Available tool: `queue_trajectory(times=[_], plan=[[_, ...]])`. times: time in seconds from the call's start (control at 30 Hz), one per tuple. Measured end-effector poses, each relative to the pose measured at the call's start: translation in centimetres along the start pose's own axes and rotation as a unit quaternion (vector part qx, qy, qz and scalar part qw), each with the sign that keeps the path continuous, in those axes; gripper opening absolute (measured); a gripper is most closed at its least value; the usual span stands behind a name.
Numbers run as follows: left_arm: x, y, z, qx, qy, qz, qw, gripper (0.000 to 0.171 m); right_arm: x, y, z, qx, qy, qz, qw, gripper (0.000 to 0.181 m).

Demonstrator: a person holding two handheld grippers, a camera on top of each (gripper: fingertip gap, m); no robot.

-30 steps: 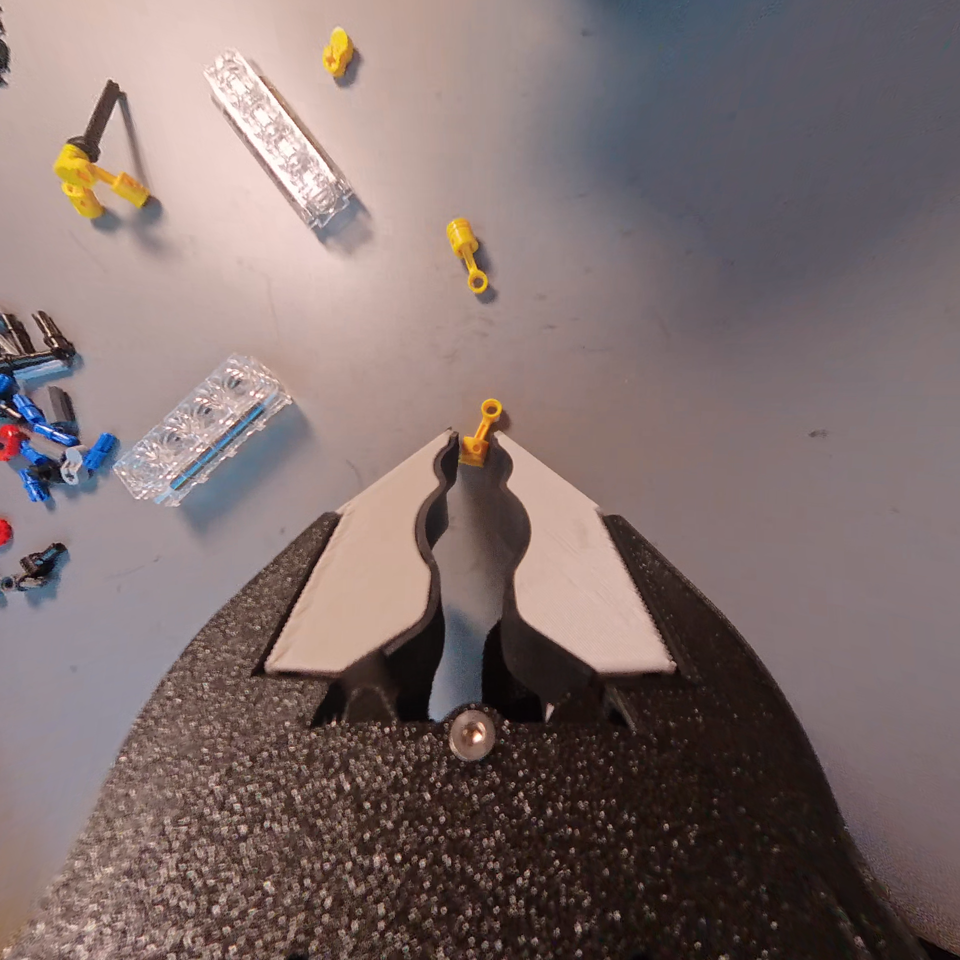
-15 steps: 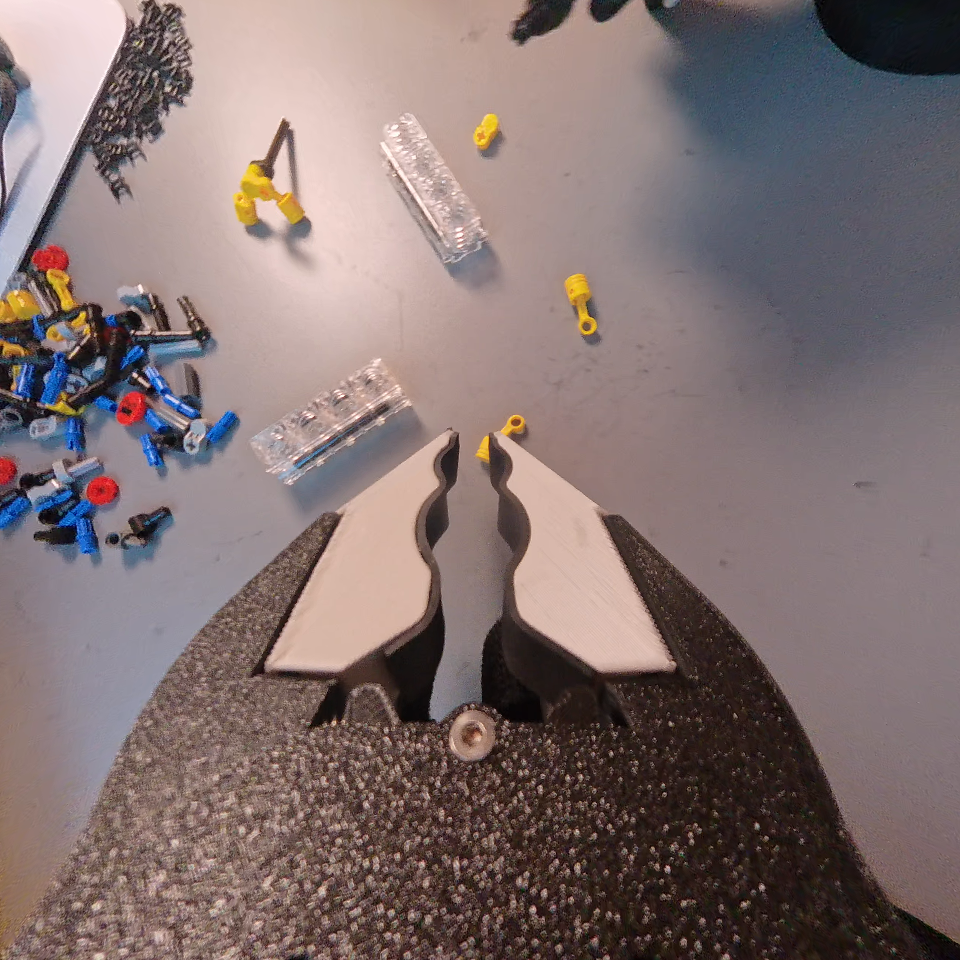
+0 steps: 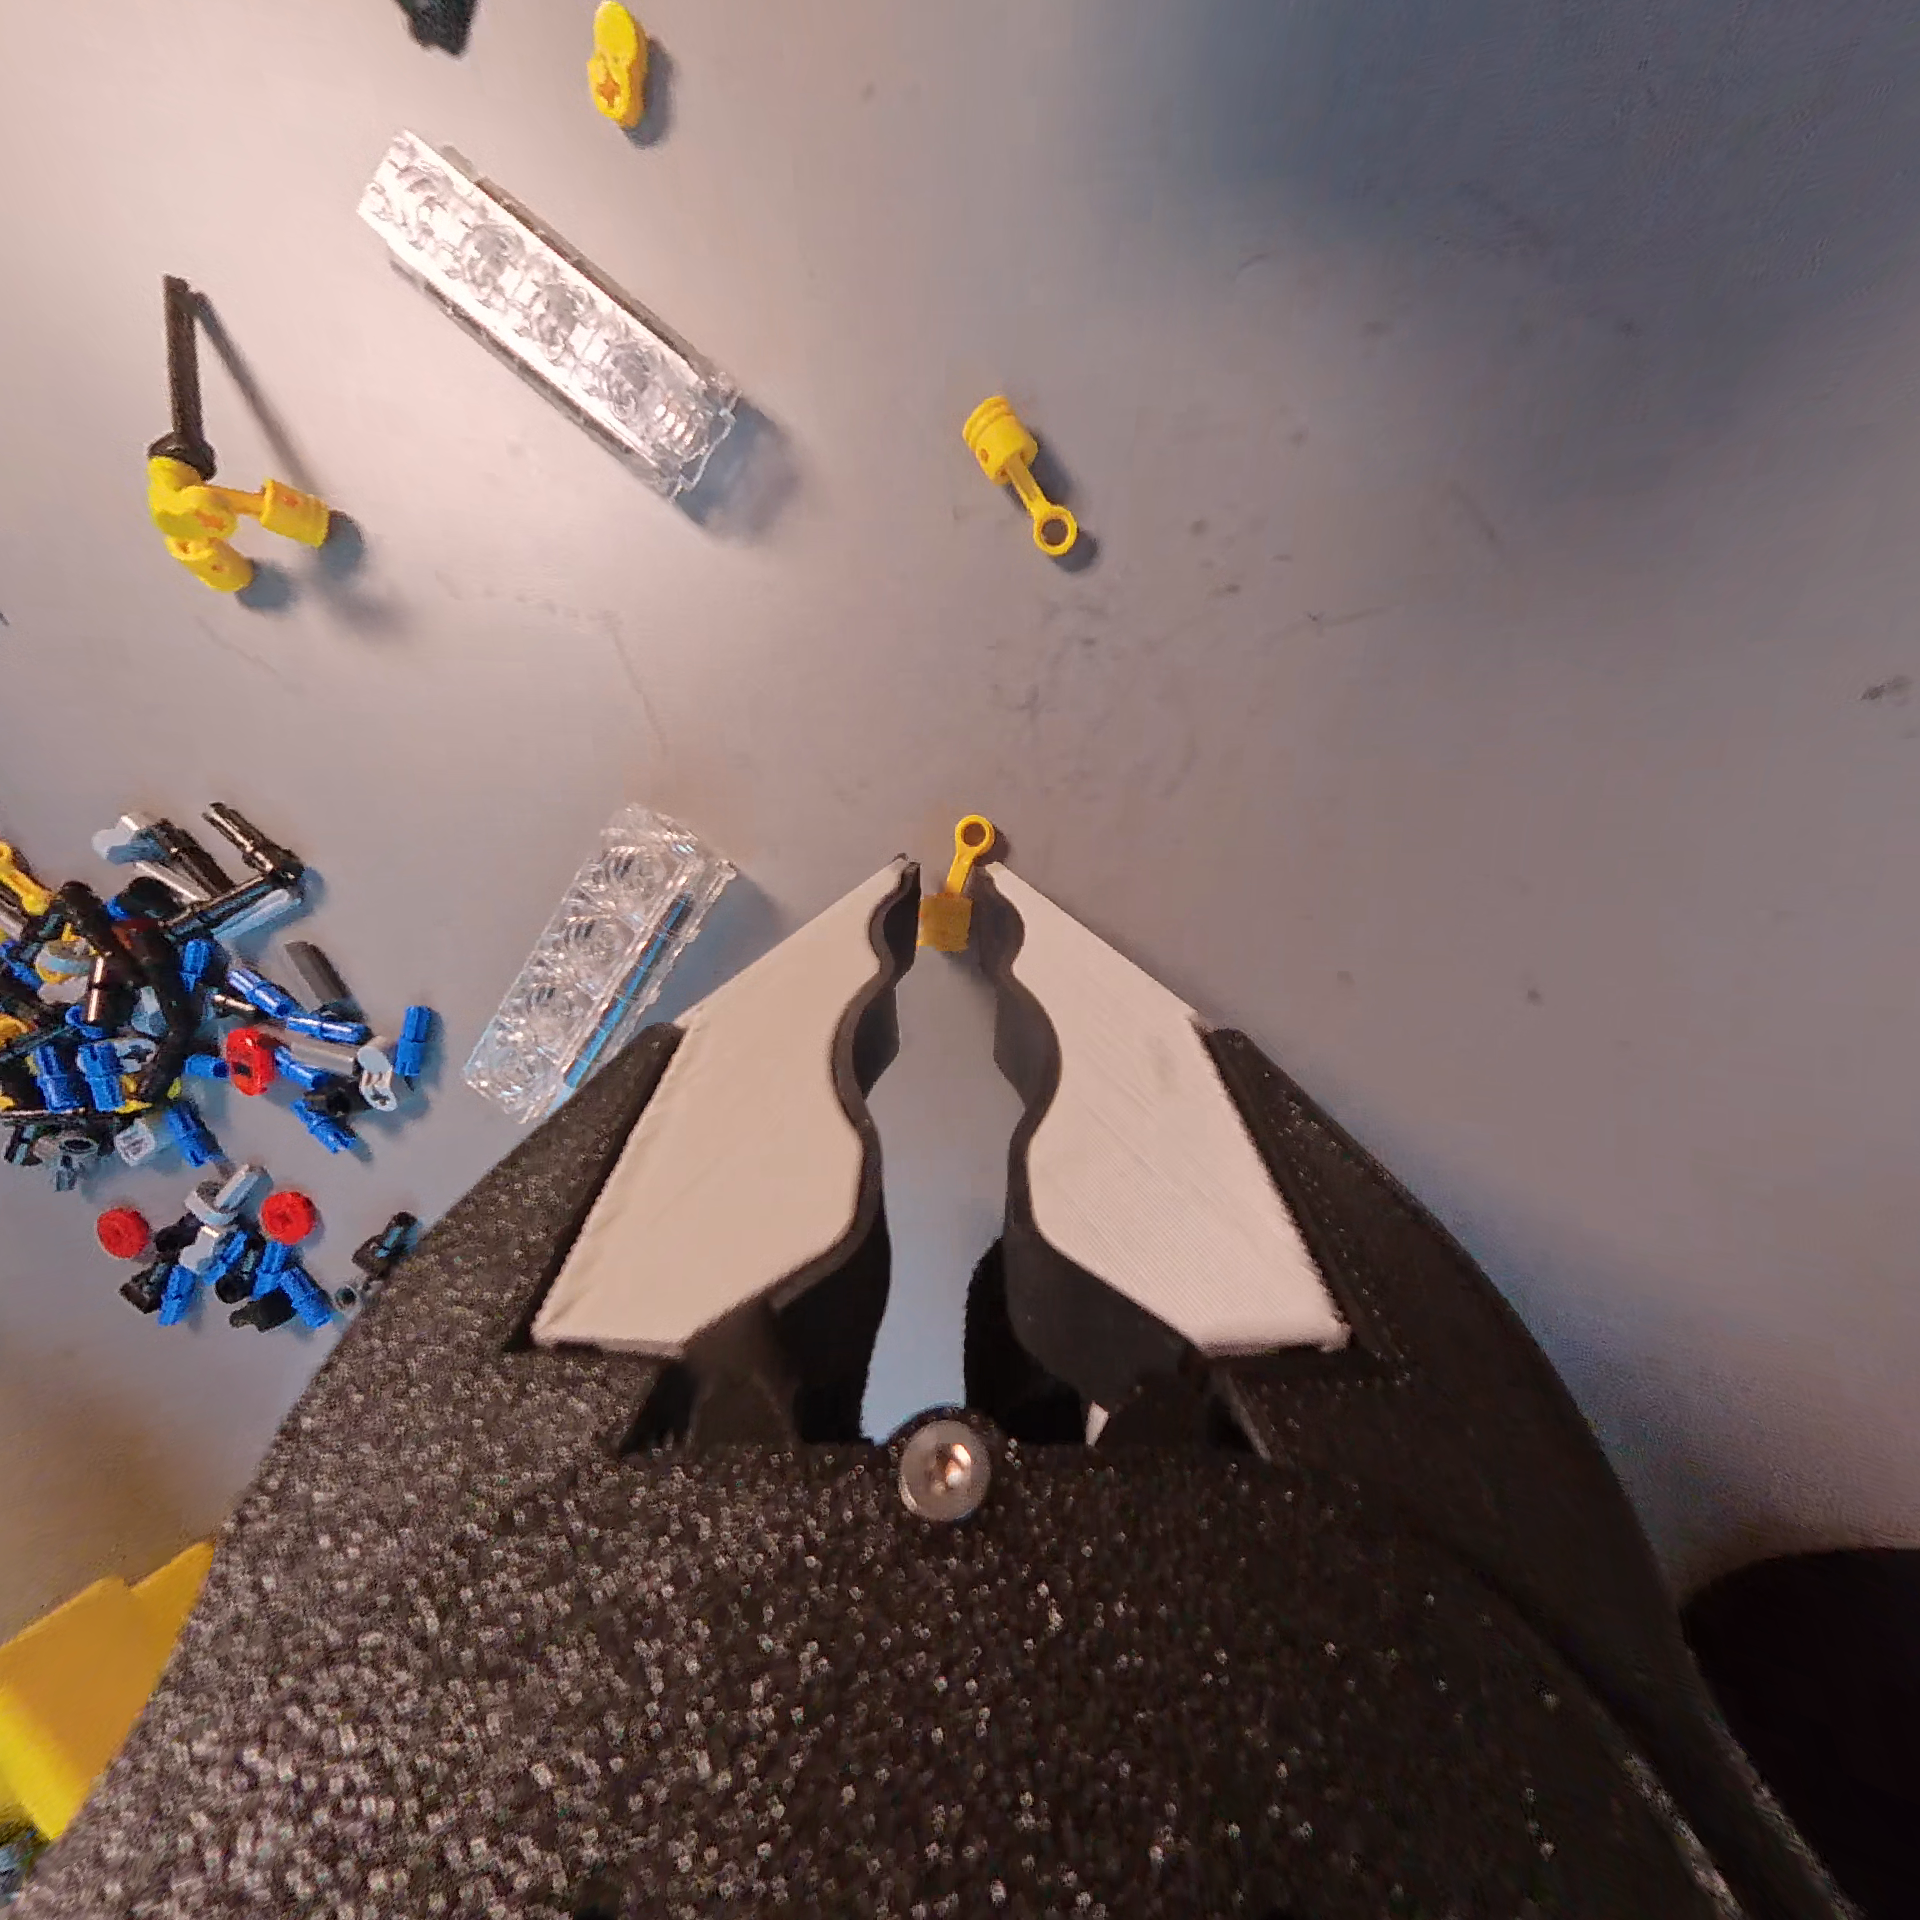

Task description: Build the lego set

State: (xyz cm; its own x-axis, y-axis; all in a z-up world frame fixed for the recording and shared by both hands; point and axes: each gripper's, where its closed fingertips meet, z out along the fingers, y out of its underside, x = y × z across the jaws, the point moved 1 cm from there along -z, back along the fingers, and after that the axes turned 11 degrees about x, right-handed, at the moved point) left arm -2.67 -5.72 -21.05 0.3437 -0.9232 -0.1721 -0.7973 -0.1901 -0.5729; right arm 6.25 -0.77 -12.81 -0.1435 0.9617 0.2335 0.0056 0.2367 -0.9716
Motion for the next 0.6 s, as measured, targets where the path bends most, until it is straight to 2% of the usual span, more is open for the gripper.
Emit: queue_trajectory(times=[0.13,0.2,0.27,0.33,0.47,0.53,0.6], plan=[[0.2,0.1,0.2,-0.021,0.031,0.005,0.999,0.009,-0.1,0.1,0.0,-0.003,-0.003,-0.002,1.0,0.004],[0.0,-0.4,0.1,0.0,0.027,0.007,1.0,0.004,-0.2,0.1,0.0,-0.003,-0.005,-0.003,1.0,0.004],[0.0,-1.9,-0.3,0.07,0.021,-0.02,0.997,0.003,-0.4,0.1,0.0,-0.003,-0.01,-0.003,1.0,0.004],[-0.3,-4.2,-1.5,0.18,0.007,-0.052,0.982,0.003,-0.5,0.0,-0.1,0.002,-0.017,-0.002,1.0,0.004],[-1.1,-8.8,-5.9,0.403,-0.025,-0.109,0.908,0.003,-1.2,-1.7,-0.3,0.055,-0.044,0.033,0.997,0.004],[-1.1,-10.1,-7.6,0.462,-0.029,-0.122,0.878,0.003,-1.6,-3.0,-0.3,0.094,-0.057,0.064,0.992,0.004],[-0.7,-10.7,-8.1,0.476,-0.02,-0.121,0.871,0.003,-1.8,-3.8,-0.2,0.116,-0.062,0.074,0.989,0.004]])
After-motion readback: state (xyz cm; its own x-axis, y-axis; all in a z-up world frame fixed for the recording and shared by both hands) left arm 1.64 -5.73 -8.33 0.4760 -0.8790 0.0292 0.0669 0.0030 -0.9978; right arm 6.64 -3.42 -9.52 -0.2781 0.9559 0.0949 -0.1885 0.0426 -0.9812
